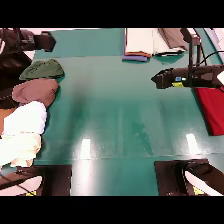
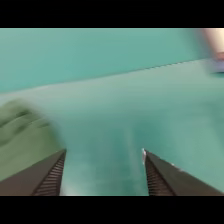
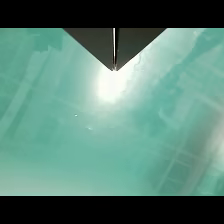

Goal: Fold the shirts.

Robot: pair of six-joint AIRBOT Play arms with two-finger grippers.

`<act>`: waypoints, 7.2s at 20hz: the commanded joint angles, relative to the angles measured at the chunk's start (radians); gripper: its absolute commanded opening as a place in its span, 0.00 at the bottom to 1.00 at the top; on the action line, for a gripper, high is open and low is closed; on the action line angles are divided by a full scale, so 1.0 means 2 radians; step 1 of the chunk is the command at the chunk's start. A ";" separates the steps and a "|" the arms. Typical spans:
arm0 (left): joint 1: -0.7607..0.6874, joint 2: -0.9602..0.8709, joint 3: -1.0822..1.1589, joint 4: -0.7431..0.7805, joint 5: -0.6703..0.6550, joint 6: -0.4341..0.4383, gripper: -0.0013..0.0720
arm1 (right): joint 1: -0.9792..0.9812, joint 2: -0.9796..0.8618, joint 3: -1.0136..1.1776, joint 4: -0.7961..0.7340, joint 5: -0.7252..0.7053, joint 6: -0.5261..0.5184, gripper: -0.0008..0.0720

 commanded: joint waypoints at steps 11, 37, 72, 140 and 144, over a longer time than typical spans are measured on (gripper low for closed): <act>0.128 -0.253 0.001 0.039 0.148 -0.003 0.81 | 0.000 0.000 0.000 0.001 0.004 0.000 0.04; -0.114 0.030 0.207 -0.085 -0.153 0.143 0.05 | 0.000 0.000 0.229 -0.079 0.002 0.001 0.04; -0.063 -0.009 -0.271 -0.276 -0.092 0.100 0.69 | -0.150 0.004 -0.259 0.135 0.153 -0.053 0.71; -0.035 0.007 -0.185 -0.224 0.029 0.163 0.57 | -0.086 -0.137 0.023 -0.114 0.075 0.032 0.50; 0.027 0.011 -0.133 -0.216 -0.035 0.131 0.64 | -0.124 -0.116 0.061 -0.112 0.097 0.017 0.50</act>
